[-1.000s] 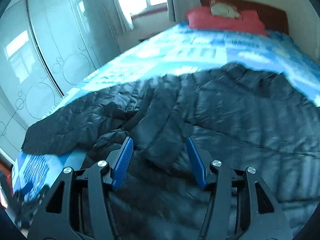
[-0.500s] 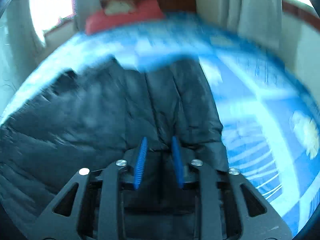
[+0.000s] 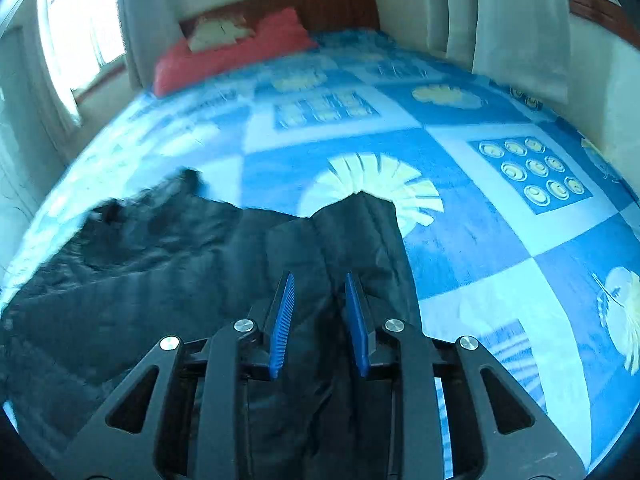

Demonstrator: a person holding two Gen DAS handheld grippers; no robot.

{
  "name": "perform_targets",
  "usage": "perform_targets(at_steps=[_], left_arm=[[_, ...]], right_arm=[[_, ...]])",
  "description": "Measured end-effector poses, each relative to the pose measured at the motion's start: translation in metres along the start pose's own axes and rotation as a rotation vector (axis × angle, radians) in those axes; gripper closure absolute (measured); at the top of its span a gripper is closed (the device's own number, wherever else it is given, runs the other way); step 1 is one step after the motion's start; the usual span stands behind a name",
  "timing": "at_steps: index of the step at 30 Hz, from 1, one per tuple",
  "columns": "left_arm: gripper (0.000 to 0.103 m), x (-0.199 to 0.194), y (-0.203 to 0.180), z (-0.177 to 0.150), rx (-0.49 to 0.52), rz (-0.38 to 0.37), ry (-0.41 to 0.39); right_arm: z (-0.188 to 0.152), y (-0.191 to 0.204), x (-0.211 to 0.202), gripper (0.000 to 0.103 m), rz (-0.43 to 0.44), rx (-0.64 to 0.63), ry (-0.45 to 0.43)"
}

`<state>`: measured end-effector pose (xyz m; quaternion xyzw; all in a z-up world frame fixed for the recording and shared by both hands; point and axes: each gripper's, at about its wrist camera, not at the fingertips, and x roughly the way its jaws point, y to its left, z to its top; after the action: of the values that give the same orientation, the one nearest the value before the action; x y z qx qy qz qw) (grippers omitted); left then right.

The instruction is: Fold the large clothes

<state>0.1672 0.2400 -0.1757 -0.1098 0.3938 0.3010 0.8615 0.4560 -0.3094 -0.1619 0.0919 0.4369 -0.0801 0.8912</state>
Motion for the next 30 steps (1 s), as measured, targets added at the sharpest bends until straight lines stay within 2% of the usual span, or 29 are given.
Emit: perform_targets(at_steps=[2, 4, 7, 9, 10, 12, 16, 17, 20, 24, 27, 30], left_arm=[[0.004, 0.000, 0.001, 0.000, -0.001, -0.002, 0.001], [0.004, -0.001, 0.000, 0.000, -0.003, -0.004, 0.000], [0.004, 0.000, 0.000, 0.000, -0.002, -0.004, 0.000], [0.004, 0.001, 0.000, 0.000, -0.002, -0.003, 0.001], [0.004, 0.001, 0.000, 0.000, -0.002, -0.003, 0.000], [0.004, 0.001, 0.000, 0.000, -0.001, -0.002, 0.000], [0.004, 0.001, 0.000, 0.000, -0.001, -0.003, 0.000], [0.004, 0.001, 0.000, 0.000, -0.002, -0.004, 0.001], [0.004, 0.001, 0.000, 0.000, -0.002, -0.003, 0.000], [0.004, 0.001, 0.000, 0.001, -0.002, -0.004, -0.001], [0.004, 0.001, 0.000, 0.000, -0.002, -0.004, -0.001], [0.004, 0.001, 0.000, 0.000, -0.003, -0.004, -0.001]], right_arm=[[-0.001, -0.003, 0.010, 0.077, 0.006, 0.000, 0.004], [0.002, -0.002, 0.002, 0.078, 0.000, 0.013, 0.002], [0.010, -0.004, -0.019, 0.075, 0.016, 0.029, -0.084], [0.015, -0.007, -0.016, 0.056, -0.013, 0.035, -0.094], [0.017, -0.009, -0.007, 0.055, -0.025, 0.034, -0.074], [0.011, -0.016, 0.022, 0.054, -0.042, 0.029, -0.003], [0.014, -0.014, 0.017, 0.054, -0.051, 0.021, -0.013], [0.012, -0.010, 0.007, 0.057, -0.061, 0.015, -0.030], [-0.009, 0.002, -0.034, 0.058, -0.006, 0.005, -0.102], [-0.053, 0.026, -0.073, 0.053, 0.084, -0.046, -0.117], [-0.077, 0.039, -0.077, 0.053, 0.103, -0.061, -0.080], [-0.093, 0.048, -0.063, 0.053, 0.059, -0.088, -0.038]])
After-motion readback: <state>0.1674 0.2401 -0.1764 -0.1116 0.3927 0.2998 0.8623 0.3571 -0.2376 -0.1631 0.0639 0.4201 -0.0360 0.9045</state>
